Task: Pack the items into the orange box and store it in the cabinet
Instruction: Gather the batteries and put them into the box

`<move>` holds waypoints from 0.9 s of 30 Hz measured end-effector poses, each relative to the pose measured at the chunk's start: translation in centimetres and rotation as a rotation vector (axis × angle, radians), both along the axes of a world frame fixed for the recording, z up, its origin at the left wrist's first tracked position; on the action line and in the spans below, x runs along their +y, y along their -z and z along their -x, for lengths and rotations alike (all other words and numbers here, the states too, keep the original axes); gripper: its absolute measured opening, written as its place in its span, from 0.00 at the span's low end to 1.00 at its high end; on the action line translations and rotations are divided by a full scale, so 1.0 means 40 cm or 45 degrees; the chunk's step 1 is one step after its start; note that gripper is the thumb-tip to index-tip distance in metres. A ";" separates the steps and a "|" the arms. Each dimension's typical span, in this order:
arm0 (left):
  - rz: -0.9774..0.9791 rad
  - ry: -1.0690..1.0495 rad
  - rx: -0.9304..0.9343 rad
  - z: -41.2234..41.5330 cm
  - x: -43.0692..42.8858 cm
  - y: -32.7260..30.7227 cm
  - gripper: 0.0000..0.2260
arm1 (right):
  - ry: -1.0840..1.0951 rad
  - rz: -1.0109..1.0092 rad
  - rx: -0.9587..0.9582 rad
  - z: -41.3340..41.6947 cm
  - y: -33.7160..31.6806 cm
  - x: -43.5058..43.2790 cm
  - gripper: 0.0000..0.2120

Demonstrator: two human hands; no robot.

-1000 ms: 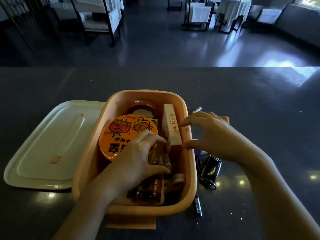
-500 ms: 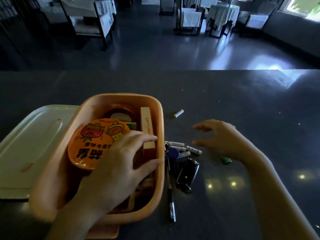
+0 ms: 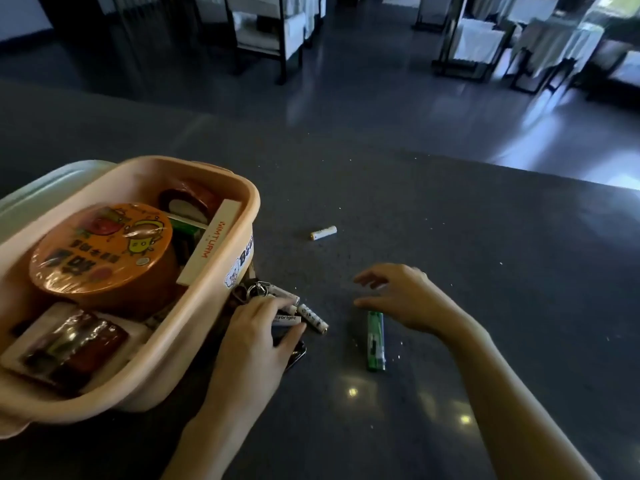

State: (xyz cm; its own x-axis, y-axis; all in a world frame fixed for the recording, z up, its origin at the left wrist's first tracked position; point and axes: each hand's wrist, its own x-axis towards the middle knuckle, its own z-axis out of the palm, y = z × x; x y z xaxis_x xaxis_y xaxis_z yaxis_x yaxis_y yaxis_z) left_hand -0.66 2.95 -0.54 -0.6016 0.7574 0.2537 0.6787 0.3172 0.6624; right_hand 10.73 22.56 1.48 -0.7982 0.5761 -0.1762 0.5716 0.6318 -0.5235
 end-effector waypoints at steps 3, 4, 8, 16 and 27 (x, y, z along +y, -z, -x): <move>0.127 -0.056 -0.031 0.002 0.015 0.039 0.12 | -0.055 -0.004 0.059 0.042 0.020 0.035 0.19; 0.169 -0.064 0.005 0.003 0.024 0.046 0.12 | -0.070 -0.011 0.075 0.058 0.027 0.047 0.20; 0.311 -0.110 0.170 0.016 0.060 0.048 0.11 | -0.116 -0.063 0.121 0.130 0.062 0.099 0.25; 0.426 -0.146 0.162 0.060 0.087 0.030 0.08 | -0.234 -0.190 0.045 0.267 0.117 0.203 0.26; 0.587 -0.293 0.341 0.046 0.104 0.043 0.15 | -0.499 0.055 0.031 0.235 0.099 0.111 0.22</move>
